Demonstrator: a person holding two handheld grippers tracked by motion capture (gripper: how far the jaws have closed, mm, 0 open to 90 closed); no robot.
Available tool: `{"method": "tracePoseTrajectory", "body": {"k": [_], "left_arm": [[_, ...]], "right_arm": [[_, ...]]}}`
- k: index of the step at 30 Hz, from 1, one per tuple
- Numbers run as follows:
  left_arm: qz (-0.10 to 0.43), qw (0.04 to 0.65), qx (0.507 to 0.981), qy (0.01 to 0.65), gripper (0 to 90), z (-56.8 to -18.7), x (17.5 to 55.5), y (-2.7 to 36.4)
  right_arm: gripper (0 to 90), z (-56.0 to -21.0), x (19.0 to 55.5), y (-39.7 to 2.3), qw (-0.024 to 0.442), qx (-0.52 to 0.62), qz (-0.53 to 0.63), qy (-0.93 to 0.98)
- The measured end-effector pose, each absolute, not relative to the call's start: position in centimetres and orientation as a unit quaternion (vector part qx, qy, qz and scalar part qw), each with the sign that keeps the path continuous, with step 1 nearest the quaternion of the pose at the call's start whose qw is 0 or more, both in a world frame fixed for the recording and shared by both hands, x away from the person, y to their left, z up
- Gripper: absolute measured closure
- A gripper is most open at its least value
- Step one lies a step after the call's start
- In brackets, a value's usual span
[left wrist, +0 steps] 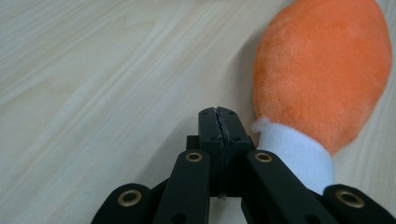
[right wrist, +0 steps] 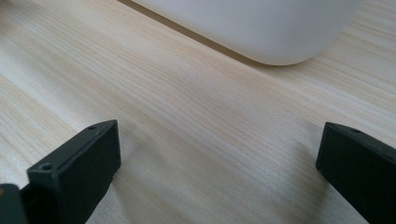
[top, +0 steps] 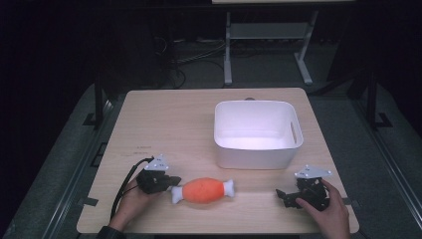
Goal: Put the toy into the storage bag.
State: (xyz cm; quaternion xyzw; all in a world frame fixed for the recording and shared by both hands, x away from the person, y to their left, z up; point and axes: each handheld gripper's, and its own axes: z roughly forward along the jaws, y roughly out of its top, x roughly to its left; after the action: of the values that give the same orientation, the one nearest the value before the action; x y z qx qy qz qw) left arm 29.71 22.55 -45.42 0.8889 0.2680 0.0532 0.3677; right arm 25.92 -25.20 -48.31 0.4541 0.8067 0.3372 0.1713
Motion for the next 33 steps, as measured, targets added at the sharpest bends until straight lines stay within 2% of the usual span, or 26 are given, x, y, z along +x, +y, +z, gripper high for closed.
{"method": "tracePoseTrajectory", "body": {"k": [24, 30, 33], "left_arm": [[0.014, 0.369, 0.882, 0.292, 88.3, -45.5, 25.1, 23.0], [0.032, 0.37, 0.874, 0.312, 80.4, -45.4, 25.6, 23.2], [0.038, 0.386, 0.864, 0.322, 73.0, -44.9, 25.9, 23.5]], "right_arm": [[0.0, -48.3, 25.9, -25.2, 0.171, 0.454, 0.337, 0.807], [0.0, -48.3, 25.9, -25.2, 0.171, 0.454, 0.337, 0.807], [0.0, -48.3, 25.9, -25.2, 0.171, 0.454, 0.337, 0.807]]}}
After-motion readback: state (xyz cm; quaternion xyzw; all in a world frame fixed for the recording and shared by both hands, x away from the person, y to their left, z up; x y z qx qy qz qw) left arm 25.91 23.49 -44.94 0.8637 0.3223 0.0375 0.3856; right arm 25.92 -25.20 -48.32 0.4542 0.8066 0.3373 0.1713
